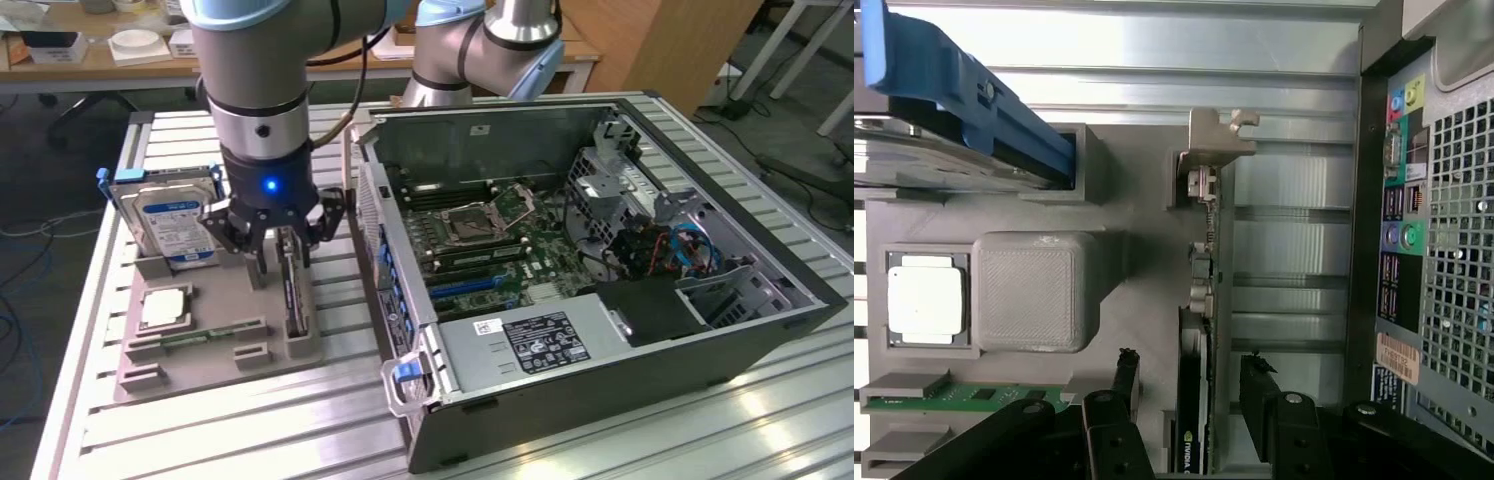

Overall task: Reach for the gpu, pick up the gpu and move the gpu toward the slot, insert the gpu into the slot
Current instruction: 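Pick up the gpu and move the gpu toward the slot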

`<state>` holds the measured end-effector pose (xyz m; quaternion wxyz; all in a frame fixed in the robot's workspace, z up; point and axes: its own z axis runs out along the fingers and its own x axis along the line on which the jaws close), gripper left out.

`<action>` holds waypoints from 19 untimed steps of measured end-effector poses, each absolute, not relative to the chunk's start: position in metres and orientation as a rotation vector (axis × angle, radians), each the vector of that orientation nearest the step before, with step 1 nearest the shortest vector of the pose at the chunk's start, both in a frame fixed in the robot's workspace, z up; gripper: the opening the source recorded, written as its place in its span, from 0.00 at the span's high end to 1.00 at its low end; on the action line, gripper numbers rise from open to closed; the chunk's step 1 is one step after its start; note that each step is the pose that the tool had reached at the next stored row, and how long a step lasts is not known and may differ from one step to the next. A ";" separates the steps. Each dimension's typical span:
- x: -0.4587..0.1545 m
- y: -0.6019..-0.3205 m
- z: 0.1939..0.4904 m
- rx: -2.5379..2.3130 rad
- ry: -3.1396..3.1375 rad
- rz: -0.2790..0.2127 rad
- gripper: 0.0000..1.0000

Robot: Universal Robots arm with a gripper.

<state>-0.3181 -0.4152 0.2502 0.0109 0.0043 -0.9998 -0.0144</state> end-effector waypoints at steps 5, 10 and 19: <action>-0.318 -0.417 0.247 0.014 -3.119 -0.040 0.47; -0.318 -0.417 0.239 0.013 -3.120 -0.040 0.47; -0.318 -0.417 0.225 0.014 -3.119 -0.040 0.47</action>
